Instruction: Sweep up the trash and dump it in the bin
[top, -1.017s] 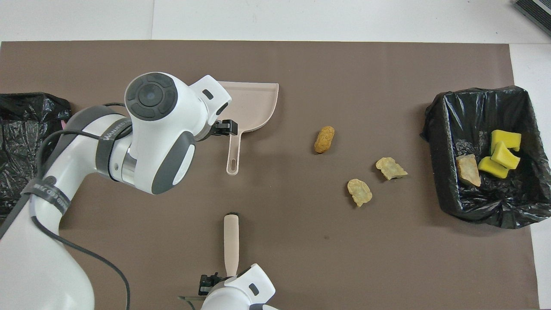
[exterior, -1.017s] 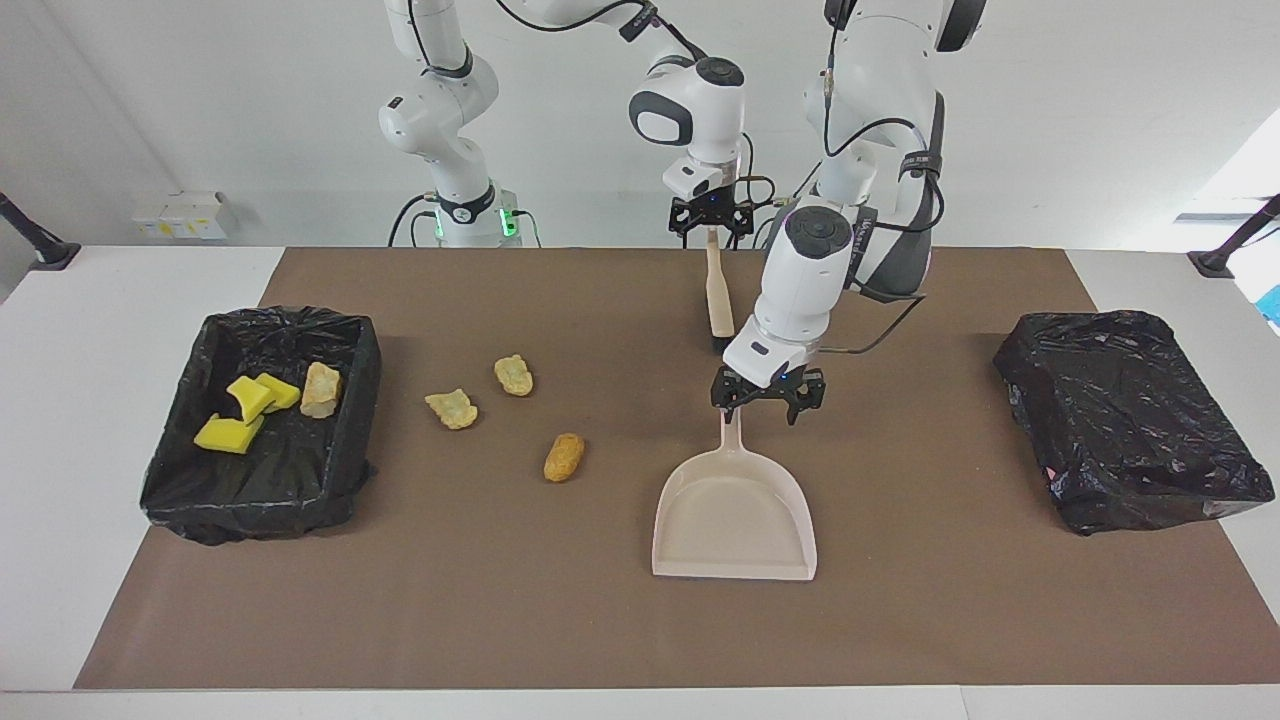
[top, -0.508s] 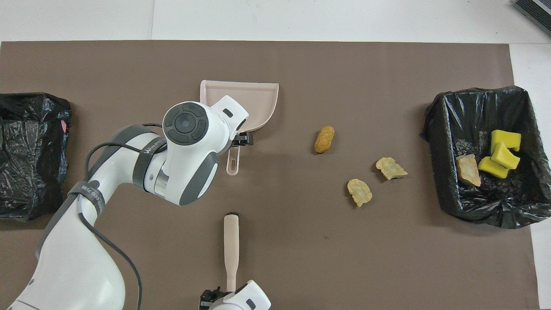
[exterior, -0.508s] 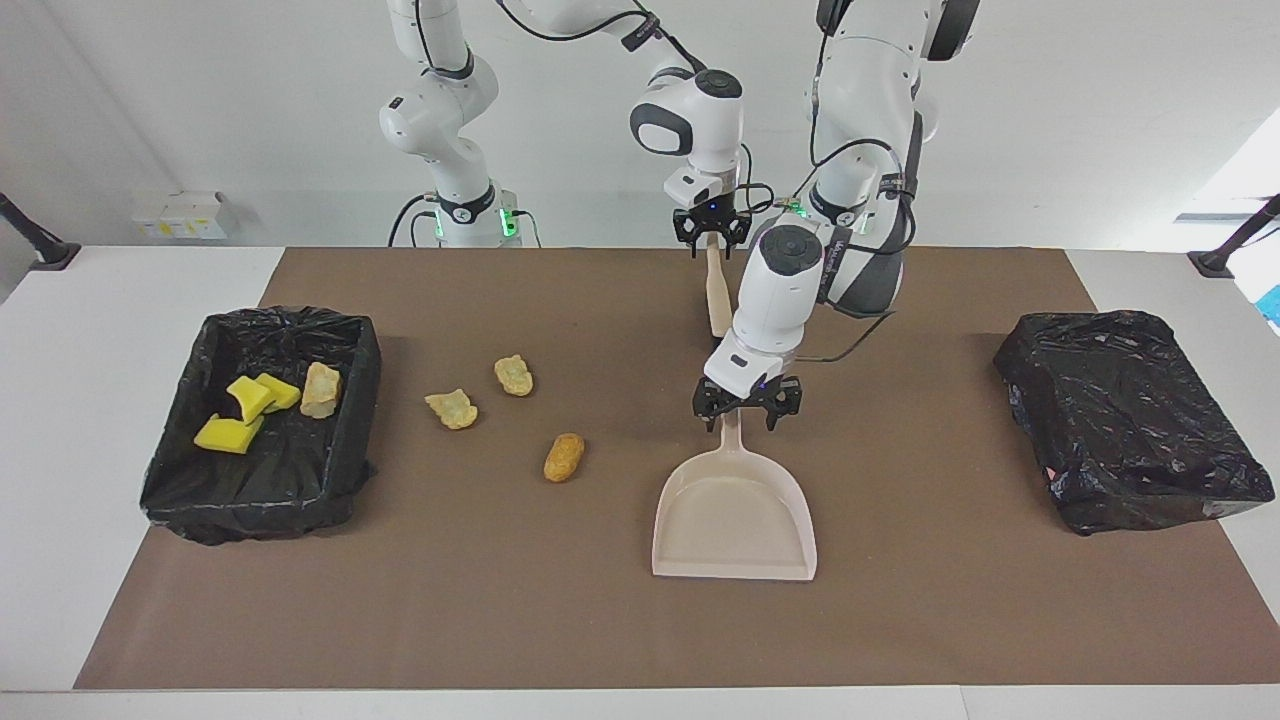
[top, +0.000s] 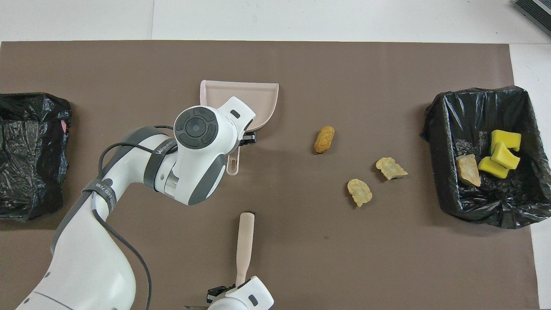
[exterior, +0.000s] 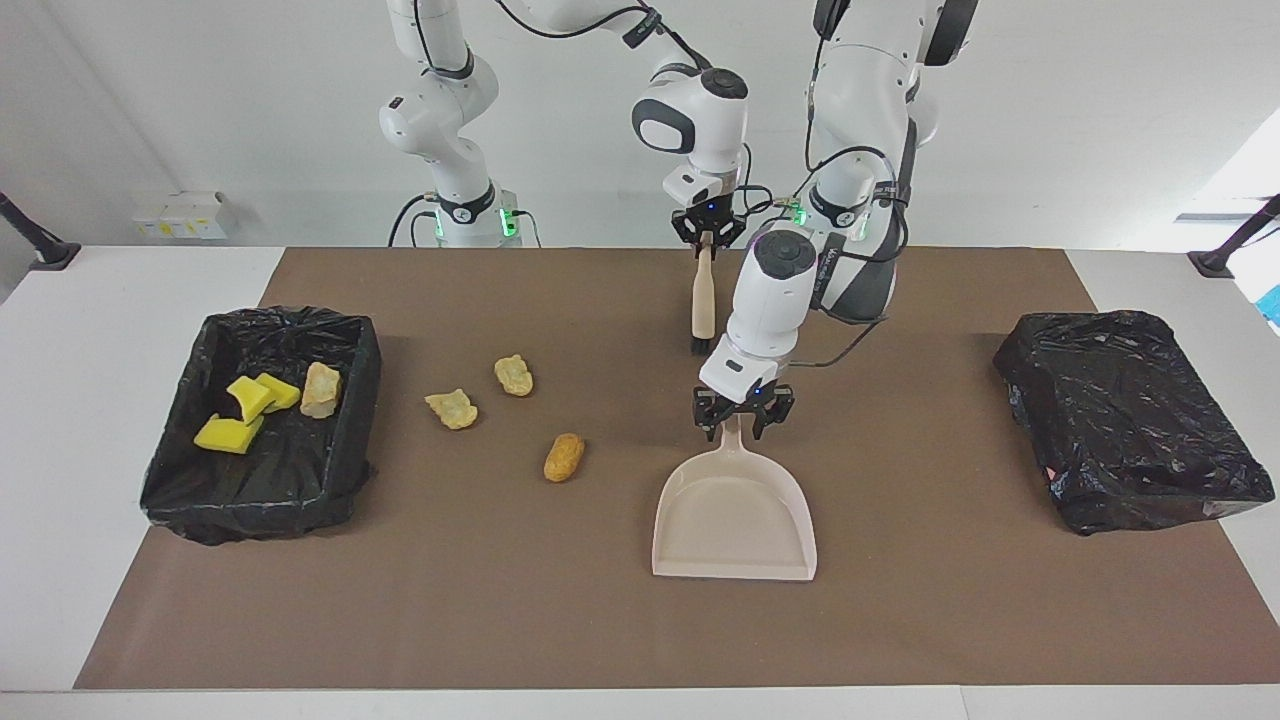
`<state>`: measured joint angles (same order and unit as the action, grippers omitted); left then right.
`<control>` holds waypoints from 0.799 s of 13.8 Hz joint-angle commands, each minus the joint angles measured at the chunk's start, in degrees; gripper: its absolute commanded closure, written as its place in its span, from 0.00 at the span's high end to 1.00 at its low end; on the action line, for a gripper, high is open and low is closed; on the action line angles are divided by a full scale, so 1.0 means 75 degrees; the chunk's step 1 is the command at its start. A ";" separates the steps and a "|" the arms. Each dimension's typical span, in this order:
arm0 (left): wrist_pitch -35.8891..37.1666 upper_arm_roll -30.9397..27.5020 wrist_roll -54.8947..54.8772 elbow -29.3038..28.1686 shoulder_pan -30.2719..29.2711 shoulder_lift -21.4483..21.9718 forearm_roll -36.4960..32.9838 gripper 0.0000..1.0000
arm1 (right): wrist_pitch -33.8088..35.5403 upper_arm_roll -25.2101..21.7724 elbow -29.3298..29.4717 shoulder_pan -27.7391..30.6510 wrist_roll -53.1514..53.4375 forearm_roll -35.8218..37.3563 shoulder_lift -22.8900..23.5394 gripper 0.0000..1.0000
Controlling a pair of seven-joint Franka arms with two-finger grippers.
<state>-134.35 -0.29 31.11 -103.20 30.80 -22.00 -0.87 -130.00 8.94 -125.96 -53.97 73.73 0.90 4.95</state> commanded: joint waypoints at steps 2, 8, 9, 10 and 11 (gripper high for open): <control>0.0228 -0.0114 0.0153 0.0213 0.0136 -0.0125 -0.0458 0.34 | 0.1087 0.0015 -0.0033 0.0620 0.0235 -0.0143 -0.0624 0.00; 0.1843 -0.0114 -0.0406 0.0318 0.0030 0.0658 -0.0575 0.00 | 0.3010 0.0003 -0.0010 0.2459 0.0119 -0.0014 -0.1363 0.00; 0.2322 -0.0137 -0.0896 0.0330 0.0019 0.0799 -0.0575 0.00 | 0.3256 0.0003 -0.0033 0.2845 -0.0033 -0.0002 -0.1491 0.00; 0.2640 -0.0184 -0.1389 0.0330 -0.0028 0.0963 -0.0575 0.00 | 0.3525 0.0003 -0.0033 0.3232 -0.0382 0.0021 -0.1573 0.00; 0.2817 -0.0196 -0.1916 0.0341 -0.0179 0.1174 -0.0564 0.00 | 0.3772 0.0003 -0.0068 0.3676 -0.0873 0.0126 -0.1678 0.00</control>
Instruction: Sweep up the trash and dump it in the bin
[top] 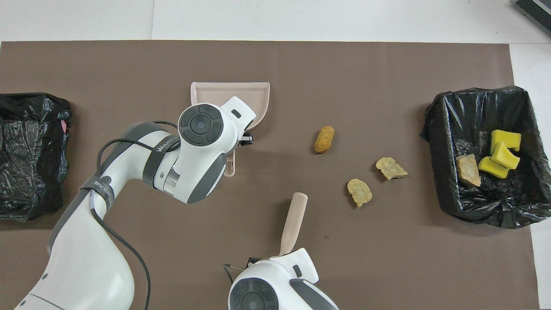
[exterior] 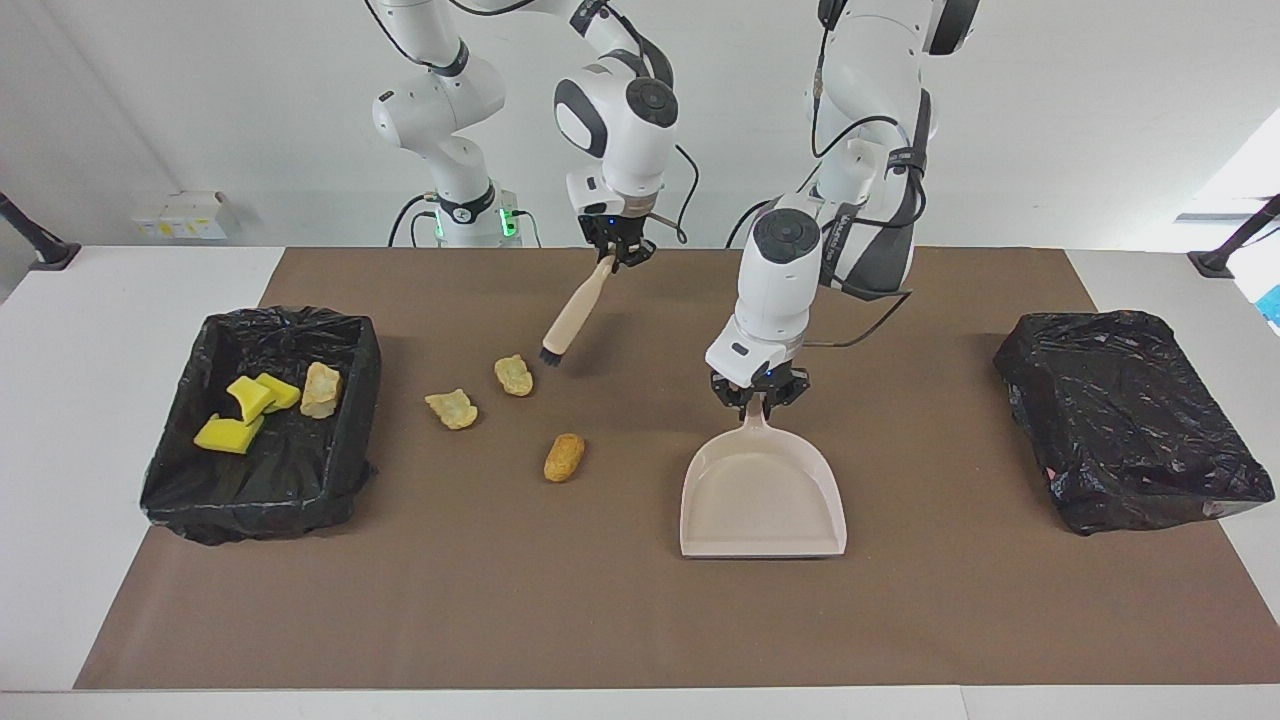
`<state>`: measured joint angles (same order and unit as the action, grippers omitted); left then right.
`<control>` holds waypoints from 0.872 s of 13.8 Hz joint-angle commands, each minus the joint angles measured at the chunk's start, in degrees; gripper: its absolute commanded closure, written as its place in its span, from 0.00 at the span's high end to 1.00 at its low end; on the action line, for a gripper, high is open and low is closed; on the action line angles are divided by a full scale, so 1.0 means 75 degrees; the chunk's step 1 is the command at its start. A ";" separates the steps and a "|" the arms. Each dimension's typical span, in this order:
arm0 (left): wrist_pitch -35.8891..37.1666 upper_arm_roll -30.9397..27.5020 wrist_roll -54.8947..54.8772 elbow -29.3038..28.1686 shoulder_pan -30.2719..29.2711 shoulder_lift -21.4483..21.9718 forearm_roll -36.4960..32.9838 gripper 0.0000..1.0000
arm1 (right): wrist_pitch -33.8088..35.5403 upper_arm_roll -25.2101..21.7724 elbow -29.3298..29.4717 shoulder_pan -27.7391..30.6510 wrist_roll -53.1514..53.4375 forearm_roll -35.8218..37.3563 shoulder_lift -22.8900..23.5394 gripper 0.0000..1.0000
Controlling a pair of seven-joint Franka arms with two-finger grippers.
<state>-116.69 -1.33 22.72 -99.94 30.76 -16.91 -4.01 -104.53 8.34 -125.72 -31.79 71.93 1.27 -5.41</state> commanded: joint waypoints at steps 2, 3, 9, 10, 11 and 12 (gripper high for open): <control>0.0953 0.0001 -0.1933 -0.0186 -0.0607 0.0893 -0.0051 0.00 | 0.0553 0.0084 -0.0241 0.1399 -0.1395 0.0228 -0.0484 0.00; 0.1154 -0.0045 -0.2856 -0.0164 -0.0644 0.1012 -0.0039 0.00 | 0.0566 0.0084 -0.0334 0.1727 -0.1817 0.0321 -0.0555 0.00; 0.1823 -0.0081 -0.6330 -0.0233 -0.0949 0.1271 -0.0109 0.00 | -0.0135 0.0096 -0.1177 0.3543 -0.4160 0.0381 -0.0824 0.00; 0.1847 -0.0081 -0.6728 -0.0303 -0.0937 0.1271 -0.0133 0.00 | -0.0404 0.0096 -0.1388 0.3849 -0.4687 0.0381 -0.0918 0.00; 0.1789 -0.0081 -0.7104 -0.0582 -0.0902 0.1364 -0.0144 0.00 | -0.0523 0.0107 -0.1506 0.4118 -0.5214 0.0369 -0.0930 0.00; 0.1742 -0.0081 -0.7409 -0.0840 -0.0844 0.1469 -0.0145 0.00 | -0.0466 0.0107 -0.1588 0.4214 -0.5730 0.0358 -0.1012 0.00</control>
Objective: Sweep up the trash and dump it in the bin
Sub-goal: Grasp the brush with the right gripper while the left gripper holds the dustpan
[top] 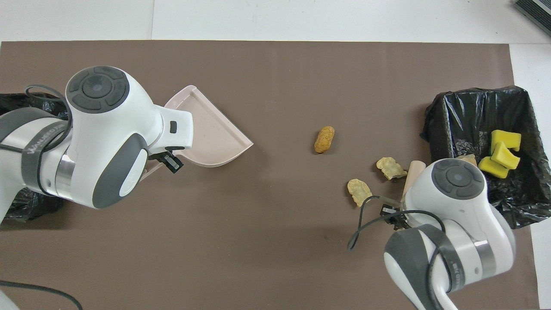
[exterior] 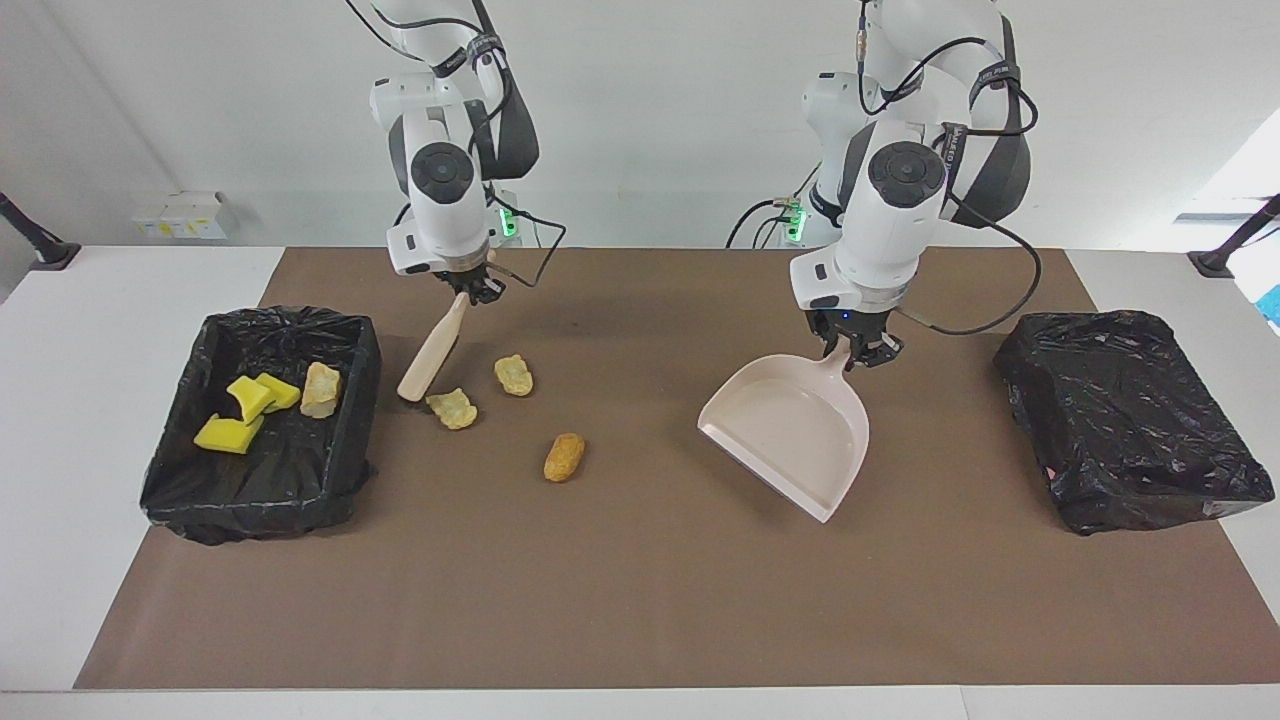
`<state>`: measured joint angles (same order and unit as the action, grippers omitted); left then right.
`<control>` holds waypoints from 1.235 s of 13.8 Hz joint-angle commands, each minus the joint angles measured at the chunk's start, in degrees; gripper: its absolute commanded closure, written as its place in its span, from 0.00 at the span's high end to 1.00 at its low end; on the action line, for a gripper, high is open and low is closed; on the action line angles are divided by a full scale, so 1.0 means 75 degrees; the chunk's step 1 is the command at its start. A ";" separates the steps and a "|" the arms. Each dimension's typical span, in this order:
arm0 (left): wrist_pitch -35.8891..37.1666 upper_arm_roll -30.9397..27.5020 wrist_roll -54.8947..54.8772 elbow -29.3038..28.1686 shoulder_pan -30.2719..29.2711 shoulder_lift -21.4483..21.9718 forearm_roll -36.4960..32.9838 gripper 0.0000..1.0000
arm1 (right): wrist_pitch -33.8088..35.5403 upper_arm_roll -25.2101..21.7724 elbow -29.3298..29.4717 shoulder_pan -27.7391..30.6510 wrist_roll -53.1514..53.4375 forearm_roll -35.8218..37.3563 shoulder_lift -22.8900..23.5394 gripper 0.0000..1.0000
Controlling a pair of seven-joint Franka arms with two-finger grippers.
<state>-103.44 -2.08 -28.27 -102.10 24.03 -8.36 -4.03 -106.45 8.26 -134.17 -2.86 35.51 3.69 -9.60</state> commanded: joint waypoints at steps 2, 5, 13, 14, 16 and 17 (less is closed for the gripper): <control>0.0081 0.0042 -0.0848 -0.0927 0.0089 0.0516 -0.0142 0.00 | -0.0197 0.0128 -0.0777 0.0300 -0.2045 -0.0070 -0.0642 0.00; 0.0034 0.0078 -0.0860 -0.1654 0.0369 0.0786 -0.0353 0.00 | -0.0209 0.0140 -0.1036 0.0067 -0.3149 -0.0596 -0.0677 0.00; 0.0081 0.0089 -0.1000 -0.1820 0.0558 0.0786 -0.0412 0.00 | -0.1495 0.0164 -0.0885 -0.1164 -0.1096 -0.2097 -0.0105 0.00; 0.0023 0.0089 -0.1047 -0.1820 0.0604 0.0775 -0.0412 0.00 | -0.1579 0.0152 -0.0629 -0.1386 -0.0684 -0.2214 0.0082 0.00; -0.0269 0.0078 -0.1887 -0.1832 0.0605 0.0763 -0.0423 0.00 | -0.1696 0.0164 -0.0160 -0.1597 -0.0259 -0.2484 0.0434 0.00; -0.0317 0.0078 -0.1996 -0.1832 0.0593 0.0763 -0.0424 0.00 | -0.1825 0.0175 0.0098 -0.1831 0.0009 -0.2496 0.0784 0.00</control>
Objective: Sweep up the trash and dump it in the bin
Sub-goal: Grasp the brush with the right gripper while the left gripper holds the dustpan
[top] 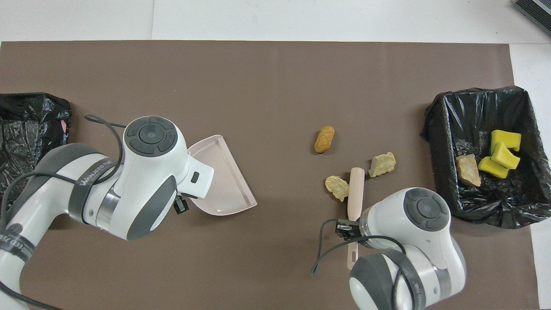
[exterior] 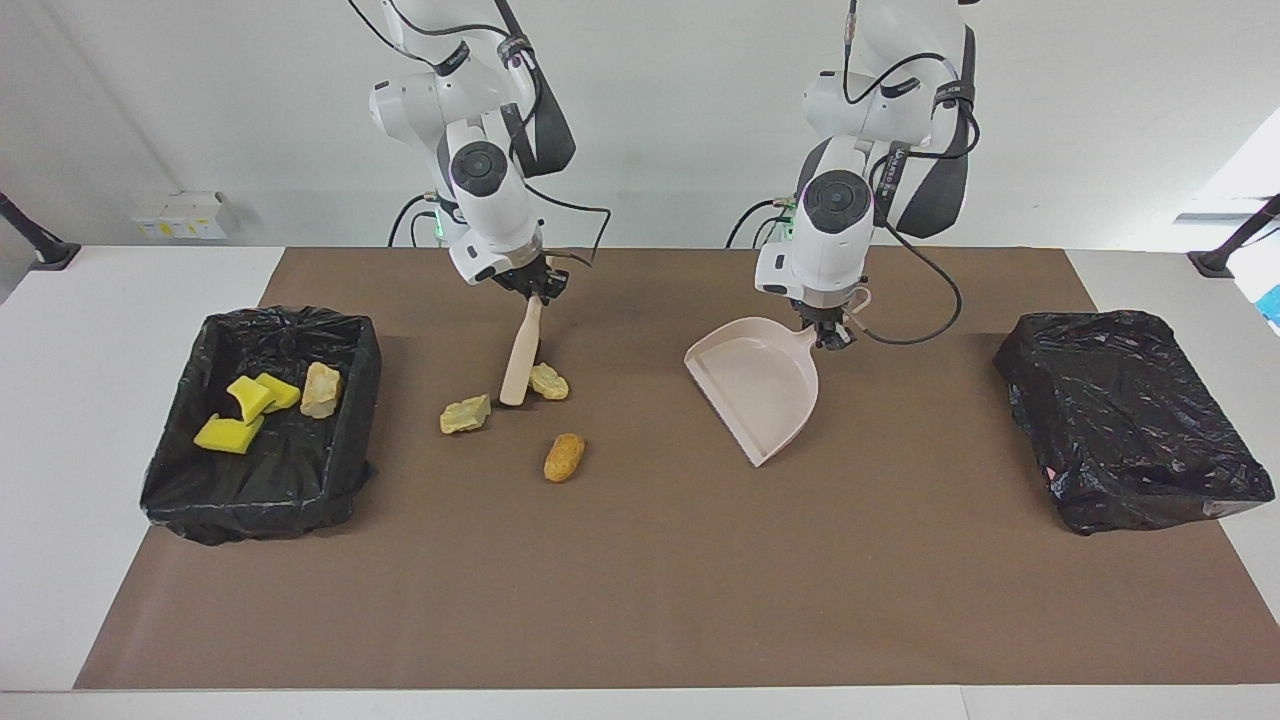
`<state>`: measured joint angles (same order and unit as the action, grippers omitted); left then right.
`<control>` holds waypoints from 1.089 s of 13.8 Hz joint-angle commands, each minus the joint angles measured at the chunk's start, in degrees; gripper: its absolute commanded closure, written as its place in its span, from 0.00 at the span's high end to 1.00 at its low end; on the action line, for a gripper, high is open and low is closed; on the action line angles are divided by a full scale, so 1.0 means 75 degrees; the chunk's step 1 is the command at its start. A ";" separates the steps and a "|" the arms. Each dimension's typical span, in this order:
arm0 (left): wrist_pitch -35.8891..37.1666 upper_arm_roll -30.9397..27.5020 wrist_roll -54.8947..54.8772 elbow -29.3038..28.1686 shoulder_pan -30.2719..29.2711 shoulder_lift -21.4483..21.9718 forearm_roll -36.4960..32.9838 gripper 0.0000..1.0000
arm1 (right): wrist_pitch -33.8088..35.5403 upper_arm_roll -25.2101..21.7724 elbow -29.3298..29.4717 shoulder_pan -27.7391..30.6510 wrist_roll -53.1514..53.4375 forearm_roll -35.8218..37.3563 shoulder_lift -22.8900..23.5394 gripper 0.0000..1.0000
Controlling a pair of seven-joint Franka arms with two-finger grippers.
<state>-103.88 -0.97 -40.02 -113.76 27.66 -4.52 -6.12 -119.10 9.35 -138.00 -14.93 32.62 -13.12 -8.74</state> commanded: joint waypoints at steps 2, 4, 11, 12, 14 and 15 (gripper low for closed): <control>-0.0607 -0.0070 -0.0732 -0.0277 0.0097 0.0193 -0.0157 0.00 | -0.0595 0.0030 0.0995 -0.0586 0.0794 -0.0243 0.1151 0.00; -0.0867 -0.0070 -0.0968 -0.0323 0.0109 0.0204 -0.0437 0.00 | -0.0515 0.0030 0.1627 -0.0820 0.1004 -0.0255 0.1515 0.00; -0.1418 -0.0070 -0.0898 -0.0710 0.0296 0.0157 -0.0462 0.00 | 0.0655 -0.0099 0.2392 -0.0484 0.0632 0.0386 0.1319 0.00; -0.1488 -0.0070 -0.0852 -0.0710 0.0250 0.0134 -0.0462 0.00 | 0.0820 -0.0087 0.2380 -0.0215 0.0584 0.0853 0.1213 0.00; -0.1664 -0.0070 -0.0687 -0.0722 0.0261 0.0122 -0.0450 0.00 | 0.1148 -0.0087 0.2368 0.0149 0.0479 0.1697 0.1130 0.00; -0.1688 -0.0070 -0.0687 -0.0722 0.0273 0.0122 -0.0462 0.00 | 0.1347 -0.0087 0.2264 0.0430 0.0258 0.2085 0.0979 0.00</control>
<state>-113.98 -1.01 -46.66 -117.48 28.85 -4.54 -8.69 -111.14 8.24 -119.94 -14.64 37.13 -1.74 0.65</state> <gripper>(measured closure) 0.670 0.736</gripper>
